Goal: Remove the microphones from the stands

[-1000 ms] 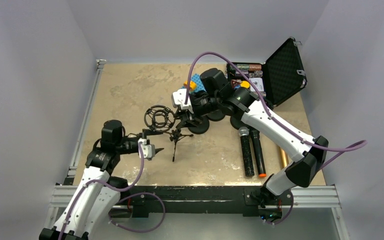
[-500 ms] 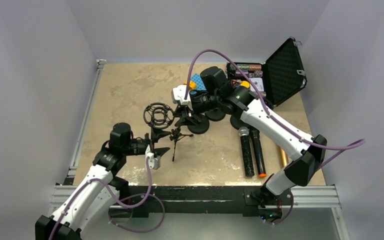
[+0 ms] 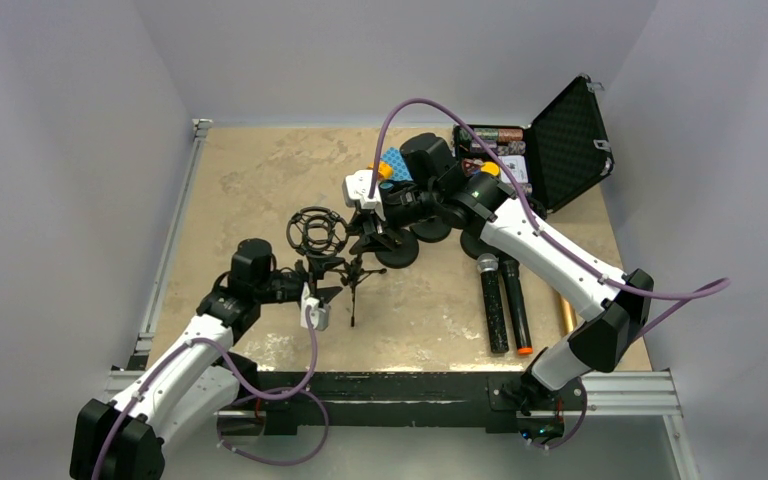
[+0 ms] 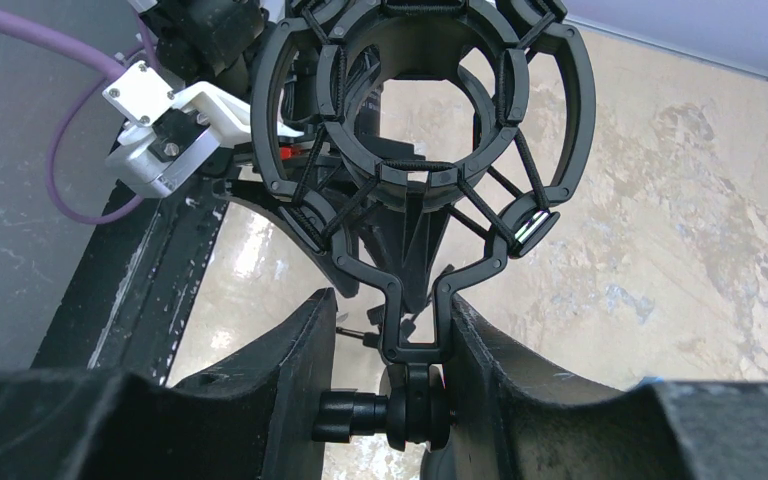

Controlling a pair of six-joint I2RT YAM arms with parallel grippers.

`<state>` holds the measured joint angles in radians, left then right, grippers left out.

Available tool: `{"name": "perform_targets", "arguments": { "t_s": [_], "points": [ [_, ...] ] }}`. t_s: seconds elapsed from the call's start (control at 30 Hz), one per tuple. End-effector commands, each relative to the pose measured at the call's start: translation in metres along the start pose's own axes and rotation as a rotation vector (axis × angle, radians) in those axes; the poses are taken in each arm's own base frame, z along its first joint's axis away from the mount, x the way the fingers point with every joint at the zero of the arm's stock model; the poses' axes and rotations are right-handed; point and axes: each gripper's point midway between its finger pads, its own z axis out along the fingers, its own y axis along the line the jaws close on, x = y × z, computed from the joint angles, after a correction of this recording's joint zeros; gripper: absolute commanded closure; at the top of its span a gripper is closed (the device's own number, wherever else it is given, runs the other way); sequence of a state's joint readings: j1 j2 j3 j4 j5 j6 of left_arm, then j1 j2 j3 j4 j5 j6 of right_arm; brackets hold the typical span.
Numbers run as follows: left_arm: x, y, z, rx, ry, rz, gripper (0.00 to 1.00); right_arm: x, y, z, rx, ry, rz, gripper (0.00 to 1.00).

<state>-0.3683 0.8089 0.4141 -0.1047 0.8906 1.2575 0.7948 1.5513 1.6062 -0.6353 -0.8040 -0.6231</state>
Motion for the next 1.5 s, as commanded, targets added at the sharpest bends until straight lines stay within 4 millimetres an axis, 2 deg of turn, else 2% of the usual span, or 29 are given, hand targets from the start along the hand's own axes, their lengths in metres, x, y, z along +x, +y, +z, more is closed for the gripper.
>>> {"name": "perform_targets", "arguments": {
  "t_s": [0.0,0.23,0.37,0.53,0.67,0.77,0.97,1.07,1.17,1.33,1.47],
  "points": [
    [-0.005,-0.009,0.002,0.047,-0.028,0.042,0.34,-0.029,-0.01,-0.007,0.022,-0.074,-0.06,1.0],
    [0.003,-0.037,0.0,0.124,-0.003,-0.021,0.35,-0.028,-0.012,-0.006,0.02,-0.076,-0.052,1.0],
    [0.006,-0.045,-0.005,0.146,0.037,-0.064,0.35,-0.028,-0.012,-0.005,0.019,-0.077,-0.049,1.0],
    [-0.003,-0.016,-0.019,0.005,0.089,-0.129,0.35,-0.028,-0.012,-0.006,0.023,-0.075,-0.054,1.0],
    [-0.027,0.01,-0.025,-0.098,0.018,-0.077,0.31,-0.027,-0.012,-0.007,0.02,-0.075,-0.057,1.0],
    [-0.037,0.017,-0.021,-0.077,-0.034,-0.072,0.31,-0.027,-0.012,-0.006,0.018,-0.076,-0.053,1.0],
    [-0.028,0.02,-0.007,-0.023,-0.046,-0.051,0.31,-0.028,-0.014,-0.006,0.025,-0.076,-0.054,1.0],
    [-0.02,0.017,-0.002,0.007,-0.038,-0.06,0.31,-0.026,-0.014,-0.006,0.029,-0.069,-0.055,1.0],
    [-0.01,0.005,-0.002,0.047,0.001,-0.063,0.32,-0.025,-0.013,-0.007,0.032,-0.065,-0.058,1.0],
    [0.002,-0.021,-0.01,0.098,0.072,-0.086,0.34,-0.023,-0.013,-0.006,0.028,-0.063,-0.055,1.0],
    [0.001,-0.036,-0.02,0.105,0.112,-0.151,0.34,-0.02,-0.017,-0.003,0.033,-0.053,-0.05,1.0]
  ]
}}
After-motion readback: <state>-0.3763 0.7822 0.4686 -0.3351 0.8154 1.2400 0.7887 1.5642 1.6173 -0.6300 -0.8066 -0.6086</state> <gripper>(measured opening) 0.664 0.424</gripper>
